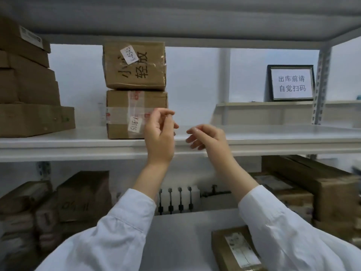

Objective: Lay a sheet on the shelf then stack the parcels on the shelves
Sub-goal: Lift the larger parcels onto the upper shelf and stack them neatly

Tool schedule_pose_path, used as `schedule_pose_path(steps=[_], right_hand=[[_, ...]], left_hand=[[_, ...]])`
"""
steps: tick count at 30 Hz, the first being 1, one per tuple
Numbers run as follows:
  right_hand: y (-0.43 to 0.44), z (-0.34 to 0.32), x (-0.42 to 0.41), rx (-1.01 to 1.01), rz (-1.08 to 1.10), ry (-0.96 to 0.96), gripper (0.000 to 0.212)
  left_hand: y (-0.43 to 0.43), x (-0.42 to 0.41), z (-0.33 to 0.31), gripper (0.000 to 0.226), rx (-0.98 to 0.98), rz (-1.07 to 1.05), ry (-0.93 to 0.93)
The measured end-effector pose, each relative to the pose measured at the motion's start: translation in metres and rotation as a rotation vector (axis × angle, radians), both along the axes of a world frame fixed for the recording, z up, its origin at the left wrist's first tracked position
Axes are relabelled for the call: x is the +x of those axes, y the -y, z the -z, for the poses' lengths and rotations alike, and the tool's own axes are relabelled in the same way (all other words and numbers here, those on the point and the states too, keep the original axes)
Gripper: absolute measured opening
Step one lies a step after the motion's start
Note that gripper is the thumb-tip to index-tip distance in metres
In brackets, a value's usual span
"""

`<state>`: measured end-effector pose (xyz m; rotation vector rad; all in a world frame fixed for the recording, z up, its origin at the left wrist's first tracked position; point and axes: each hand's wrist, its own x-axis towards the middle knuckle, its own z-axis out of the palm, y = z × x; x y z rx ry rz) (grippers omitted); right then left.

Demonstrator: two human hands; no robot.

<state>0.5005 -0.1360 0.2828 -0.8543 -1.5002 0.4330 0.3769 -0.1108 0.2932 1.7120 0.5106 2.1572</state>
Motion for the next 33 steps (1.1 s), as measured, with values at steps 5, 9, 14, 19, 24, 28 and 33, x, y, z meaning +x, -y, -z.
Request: schedule_pose_path(steps=[5, 9, 14, 19, 24, 28, 33], right_hand=[[0.005, 0.051, 0.049, -0.331, -0.022, 0.151, 0.018], [-0.007, 0.113, 0.088, -0.631, 0.070, 0.197, 0.031], [-0.020, 0.211, 0.135, -0.965, 0.229, 0.094, 0.051], [-0.029, 0.276, 0.164, -1.255, 0.435, 0.090, 0.071], [-0.027, 0.297, 0.164, -1.390, 0.514, 0.185, 0.072], [-0.030, 0.305, 0.165, -1.358, 0.514, 0.116, 0.071], [-0.032, 0.307, 0.167, -1.382, 0.558, 0.072, 0.074]], left_hand=[[0.014, 0.045, 0.055, 0.016, -0.121, 0.208, -0.072], [0.007, 0.083, 0.112, 0.024, -0.454, 0.252, 0.051], [-0.017, 0.114, 0.202, 0.018, -1.115, 0.202, 0.126], [-0.009, 0.134, 0.262, 0.030, -1.552, 0.243, 0.091], [0.019, 0.153, 0.268, 0.021, -1.699, 0.352, 0.010], [0.015, 0.159, 0.278, 0.038, -1.752, 0.384, -0.072], [0.010, 0.155, 0.285, 0.032, -1.786, 0.394, -0.143]])
